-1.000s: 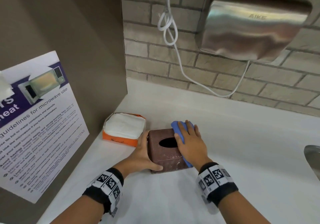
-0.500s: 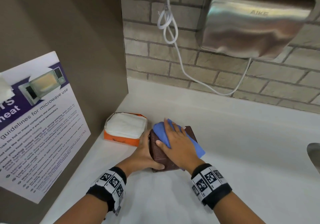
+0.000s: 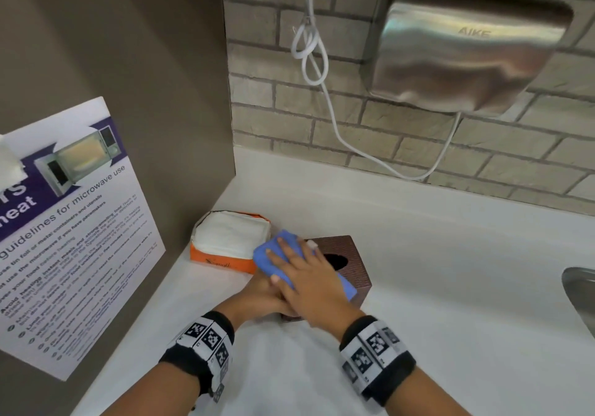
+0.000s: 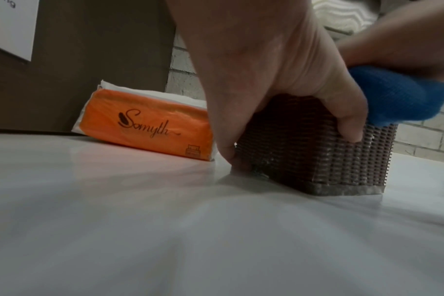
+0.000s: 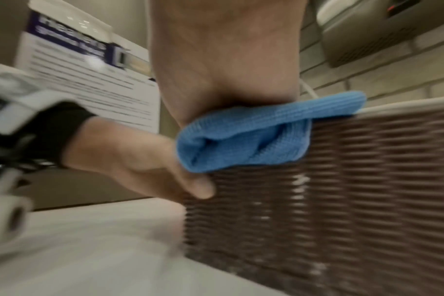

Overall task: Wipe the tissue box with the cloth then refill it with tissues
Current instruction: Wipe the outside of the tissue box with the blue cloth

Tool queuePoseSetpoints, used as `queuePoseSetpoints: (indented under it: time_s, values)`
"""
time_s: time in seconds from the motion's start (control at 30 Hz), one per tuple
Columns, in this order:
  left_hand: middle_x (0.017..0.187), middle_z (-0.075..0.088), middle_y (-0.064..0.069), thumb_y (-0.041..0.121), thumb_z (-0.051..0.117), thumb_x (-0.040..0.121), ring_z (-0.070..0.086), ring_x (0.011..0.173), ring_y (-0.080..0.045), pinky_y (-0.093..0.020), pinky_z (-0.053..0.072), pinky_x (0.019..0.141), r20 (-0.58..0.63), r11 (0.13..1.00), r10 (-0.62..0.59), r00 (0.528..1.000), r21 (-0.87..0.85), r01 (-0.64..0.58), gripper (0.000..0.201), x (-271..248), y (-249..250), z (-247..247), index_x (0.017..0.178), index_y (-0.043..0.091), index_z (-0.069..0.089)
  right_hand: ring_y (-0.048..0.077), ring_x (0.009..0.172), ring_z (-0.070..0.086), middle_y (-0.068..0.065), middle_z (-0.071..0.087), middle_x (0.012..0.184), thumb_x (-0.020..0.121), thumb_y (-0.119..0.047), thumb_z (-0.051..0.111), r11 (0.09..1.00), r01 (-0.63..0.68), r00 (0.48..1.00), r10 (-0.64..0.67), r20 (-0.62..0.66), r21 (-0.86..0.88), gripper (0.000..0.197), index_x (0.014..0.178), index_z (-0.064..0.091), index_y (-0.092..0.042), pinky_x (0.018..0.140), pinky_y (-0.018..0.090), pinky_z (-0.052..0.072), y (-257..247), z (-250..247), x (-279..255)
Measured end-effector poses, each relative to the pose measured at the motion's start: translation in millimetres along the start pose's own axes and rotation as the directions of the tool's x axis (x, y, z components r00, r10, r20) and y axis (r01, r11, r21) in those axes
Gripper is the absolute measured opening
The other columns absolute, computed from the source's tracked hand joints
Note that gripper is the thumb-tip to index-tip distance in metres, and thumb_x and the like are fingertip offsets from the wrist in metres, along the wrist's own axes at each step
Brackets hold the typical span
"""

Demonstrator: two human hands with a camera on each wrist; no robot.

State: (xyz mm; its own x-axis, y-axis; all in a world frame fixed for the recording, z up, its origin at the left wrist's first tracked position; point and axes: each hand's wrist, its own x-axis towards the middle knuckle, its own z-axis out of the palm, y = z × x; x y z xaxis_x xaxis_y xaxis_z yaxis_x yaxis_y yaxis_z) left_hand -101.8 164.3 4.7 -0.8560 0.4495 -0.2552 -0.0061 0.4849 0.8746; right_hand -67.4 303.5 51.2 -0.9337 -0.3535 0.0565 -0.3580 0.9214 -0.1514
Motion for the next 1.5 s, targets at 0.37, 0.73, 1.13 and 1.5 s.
queuePoseSetpoints:
  time_s: [0.37, 0.73, 1.13, 1.5]
  values:
    - [0.155, 0.012, 0.011, 0.028, 0.095, 0.041, 0.019, 0.143, -0.009, -0.034, 0.027, 0.117, -0.113, 0.992, 0.086, 0.99, -0.077, -0.096, 0.147, 0.9, 6.4, 3.9, 0.149, 0.038, -0.004, 0.031, 0.148, 0.009, 0.0, 0.023, 0.159, 0.099, -0.047, 0.02, 0.932, -0.354, 0.935, 0.353, 0.022, 0.08, 0.049, 0.144, 0.034, -0.035, 0.119, 0.052, 0.009, 13.4, -5.4, 40.4]
    - [0.145, 0.027, 0.005, 0.025, 0.094, 0.044, 0.03, 0.136, -0.01, -0.036, 0.033, 0.116, -0.089, 0.996, 0.077, 0.993, -0.039, -0.08, 0.132, -1.5, 9.5, -0.5, 0.146, 0.029, 0.01, 0.028, 0.144, 0.023, -0.006, 0.019, 0.159, 0.099, -0.04, 0.03, 0.927, -0.372, 0.928, 0.373, -0.018, 0.042, 0.045, 0.144, 0.026, -0.044, 0.114, 0.054, 0.018, 33.5, -7.2, -3.7]
    - [0.147, 0.022, 0.007, 0.024, 0.091, 0.057, 0.027, 0.137, -0.008, -0.021, 0.028, 0.11, -0.084, 0.999, 0.048, 0.995, -0.002, -0.049, 0.126, 3.2, 7.1, -1.2, 0.148, 0.028, 0.003, 0.034, 0.131, 0.046, 0.001, 0.053, 0.141, 0.087, -0.045, 0.018, 0.836, -0.543, 0.836, 0.547, -0.048, 0.073, 0.059, 0.131, 0.054, -0.03, 0.108, 0.049, 0.023, -7.6, 3.0, 2.5]
    - [0.142, 0.013, 0.016, 0.025, 0.095, 0.044, 0.018, 0.137, -0.008, -0.024, 0.023, 0.111, -0.076, 0.993, 0.121, 0.99, 0.016, -0.12, 0.13, 2.9, 11.4, -0.4, 0.131, 0.051, 0.001, 0.034, 0.148, 0.004, 0.001, 0.025, 0.158, 0.092, -0.048, 0.006, 0.897, -0.439, 0.897, 0.435, 0.075, 0.047, 0.064, 0.145, 0.034, -0.028, 0.115, 0.062, 0.0, 7.1, -12.9, 46.1]
